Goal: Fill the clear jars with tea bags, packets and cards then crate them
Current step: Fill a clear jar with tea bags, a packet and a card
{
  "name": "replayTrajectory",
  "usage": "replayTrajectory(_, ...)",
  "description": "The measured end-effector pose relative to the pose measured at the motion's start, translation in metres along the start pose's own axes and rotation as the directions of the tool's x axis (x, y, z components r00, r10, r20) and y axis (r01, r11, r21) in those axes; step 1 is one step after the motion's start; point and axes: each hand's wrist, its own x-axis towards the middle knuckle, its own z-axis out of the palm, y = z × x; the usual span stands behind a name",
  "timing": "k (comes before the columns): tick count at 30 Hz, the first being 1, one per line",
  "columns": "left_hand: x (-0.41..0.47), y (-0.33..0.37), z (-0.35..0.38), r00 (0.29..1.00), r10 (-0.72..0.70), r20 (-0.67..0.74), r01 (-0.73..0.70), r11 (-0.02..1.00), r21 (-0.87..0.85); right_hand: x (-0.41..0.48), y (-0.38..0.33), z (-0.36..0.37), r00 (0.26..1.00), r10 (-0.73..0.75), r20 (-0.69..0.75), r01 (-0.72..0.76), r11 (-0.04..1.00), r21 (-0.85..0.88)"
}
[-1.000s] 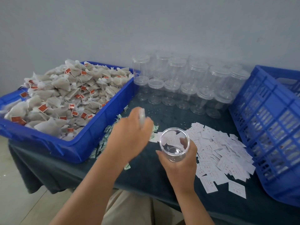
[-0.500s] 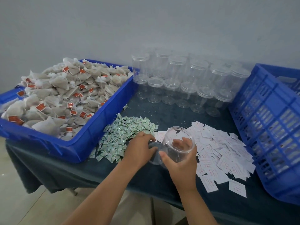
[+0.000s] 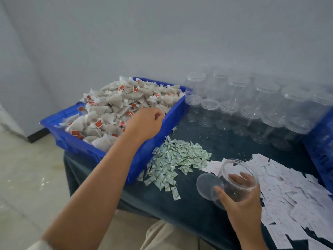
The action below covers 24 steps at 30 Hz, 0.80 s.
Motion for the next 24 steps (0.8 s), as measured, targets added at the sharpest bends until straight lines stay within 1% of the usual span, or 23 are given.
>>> replayTrajectory(2,0.031,-0.024,-0.010,0.990,-0.089,0.105,0.066,0.976,0.209,0.000,0.000,0.002,1.000,-0.018,0.011,0.018,1.000,-0.016)
replayTrajectory(3,0.040,-0.034,-0.010,0.969,-0.135,0.205,0.062,0.943,0.327,0.000,0.000,0.002,1.000,-0.021,0.017,0.021,1.000,-0.018)
replayTrajectory(4,0.045,-0.043,-0.007,0.926,-0.195,0.324,0.032,0.894,0.447,0.000,0.000,0.003,1.000,-0.020,0.022,0.020,1.000,-0.017)
replayTrajectory(5,0.047,-0.051,-0.001,0.867,-0.268,0.419,-0.011,0.832,0.555,0.001,0.000,0.004,1.000,-0.018,0.023,0.018,1.000,-0.012)
replayTrajectory(6,0.047,-0.057,0.006,0.816,-0.337,0.470,-0.053,0.766,0.640,0.002,0.000,0.004,1.000,-0.017,0.023,0.017,1.000,-0.005)
replayTrajectory(7,0.046,-0.062,0.013,0.783,-0.387,0.487,-0.080,0.714,0.696,0.002,0.000,0.005,1.000,-0.017,0.023,0.017,1.000,0.002)
replayTrajectory(8,0.046,-0.066,0.019,0.769,-0.416,0.486,-0.091,0.681,0.726,0.002,0.000,0.005,1.000,-0.017,0.022,0.017,1.000,0.010)
replayTrajectory(9,0.046,-0.067,0.023,0.770,-0.423,0.477,-0.090,0.669,0.738,0.002,-0.001,0.005,1.000,-0.016,0.018,0.016,1.000,0.019)
replayTrajectory(11,0.048,-0.065,0.025,0.787,-0.401,0.469,-0.088,0.679,0.729,0.002,-0.001,0.005,1.000,-0.009,0.009,0.009,1.000,0.024)
replayTrajectory(14,0.045,-0.061,0.026,0.793,-0.422,0.440,-0.026,0.697,0.717,0.001,-0.002,0.005,1.000,-0.008,-0.004,0.008,1.000,0.016)
replayTrajectory(15,0.044,-0.062,0.026,0.819,-0.411,0.401,0.000,0.698,0.716,0.002,-0.003,0.005,1.000,-0.011,-0.007,0.011,1.000,0.014)
replayTrajectory(17,0.046,-0.065,0.021,0.907,-0.330,0.260,0.067,0.725,0.686,0.001,-0.005,0.006,1.000,-0.012,-0.008,0.012,1.000,0.008)
replayTrajectory(18,0.048,-0.068,0.017,0.941,-0.293,0.171,0.120,0.759,0.640,0.001,-0.005,0.005,1.000,-0.011,-0.007,0.011,1.000,0.008)
replayTrajectory(19,0.051,-0.070,0.011,0.958,-0.278,0.074,0.190,0.804,0.563,0.001,-0.004,0.005,1.000,-0.007,-0.005,0.007,1.000,0.008)
replayTrajectory(20,0.053,-0.074,0.005,0.950,-0.313,0.001,0.275,0.837,0.473,0.001,-0.003,0.005,1.000,-0.005,-0.003,0.005,1.000,0.006)
replayTrajectory(21,0.055,-0.080,-0.002,0.926,-0.377,-0.021,0.352,0.840,0.413,0.001,-0.003,0.004,1.000,-0.008,-0.003,0.008,1.000,0.003)
replayTrajectory(22,0.058,-0.087,-0.007,0.894,-0.448,-0.009,0.412,0.815,0.407,0.001,-0.002,0.004,1.000,-0.013,-0.003,0.013,1.000,0.000)
replayTrajectory(24,0.059,-0.101,-0.011,0.829,-0.557,0.054,0.459,0.732,0.504,0.002,-0.002,0.003,1.000,-0.025,-0.005,0.025,1.000,-0.005)
